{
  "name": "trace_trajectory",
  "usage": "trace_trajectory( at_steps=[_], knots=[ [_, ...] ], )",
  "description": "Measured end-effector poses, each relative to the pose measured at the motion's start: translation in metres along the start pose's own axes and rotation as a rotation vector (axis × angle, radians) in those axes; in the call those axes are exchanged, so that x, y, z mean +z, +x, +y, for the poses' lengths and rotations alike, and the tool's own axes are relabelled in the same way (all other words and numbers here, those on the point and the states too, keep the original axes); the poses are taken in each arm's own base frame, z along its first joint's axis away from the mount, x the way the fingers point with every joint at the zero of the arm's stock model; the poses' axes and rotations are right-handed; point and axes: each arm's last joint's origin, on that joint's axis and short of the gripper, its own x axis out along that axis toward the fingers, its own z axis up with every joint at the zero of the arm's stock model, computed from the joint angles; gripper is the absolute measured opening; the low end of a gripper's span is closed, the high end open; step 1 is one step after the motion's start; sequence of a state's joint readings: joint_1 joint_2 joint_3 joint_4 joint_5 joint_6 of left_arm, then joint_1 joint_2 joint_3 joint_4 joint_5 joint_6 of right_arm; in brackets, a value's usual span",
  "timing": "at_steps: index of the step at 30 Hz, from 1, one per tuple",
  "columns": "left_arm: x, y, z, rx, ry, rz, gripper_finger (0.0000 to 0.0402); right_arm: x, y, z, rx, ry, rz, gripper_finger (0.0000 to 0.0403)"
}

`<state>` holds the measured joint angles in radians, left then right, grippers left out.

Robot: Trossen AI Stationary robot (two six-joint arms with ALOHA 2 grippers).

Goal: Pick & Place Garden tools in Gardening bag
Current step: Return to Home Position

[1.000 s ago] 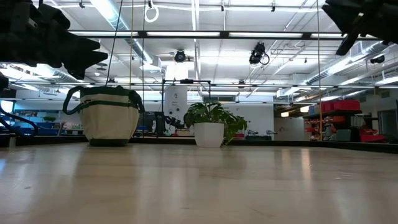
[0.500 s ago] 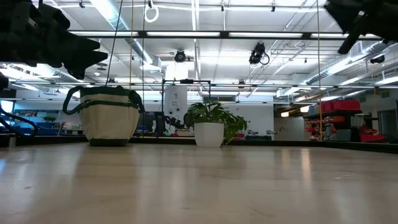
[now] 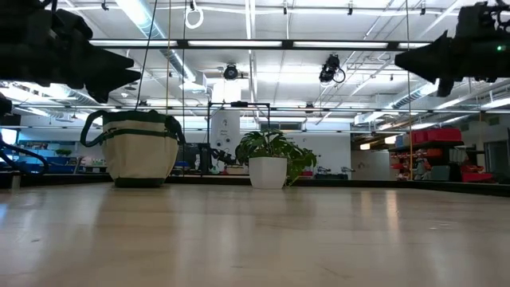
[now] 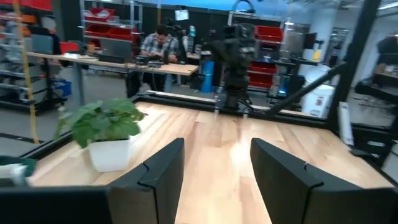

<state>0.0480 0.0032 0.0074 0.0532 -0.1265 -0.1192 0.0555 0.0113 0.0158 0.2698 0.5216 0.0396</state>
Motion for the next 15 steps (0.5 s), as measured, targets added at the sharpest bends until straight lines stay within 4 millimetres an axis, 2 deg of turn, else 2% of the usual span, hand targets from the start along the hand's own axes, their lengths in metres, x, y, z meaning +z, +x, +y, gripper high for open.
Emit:
trace_trajectory(
  at_steps=[7, 15],
  knots=[
    [0.001, 0.0, 0.01, 0.107, 0.006, -0.014, 0.019, -0.019, -0.002, 0.0, 0.067, -0.094, 0.185, 0.0062],
    [0.002, 0.0, 0.015, 0.156, 0.009, -0.02, 0.019, -0.021, -0.002, 0.005, 0.23, -0.103, 0.21, 0.0062]
  ],
)
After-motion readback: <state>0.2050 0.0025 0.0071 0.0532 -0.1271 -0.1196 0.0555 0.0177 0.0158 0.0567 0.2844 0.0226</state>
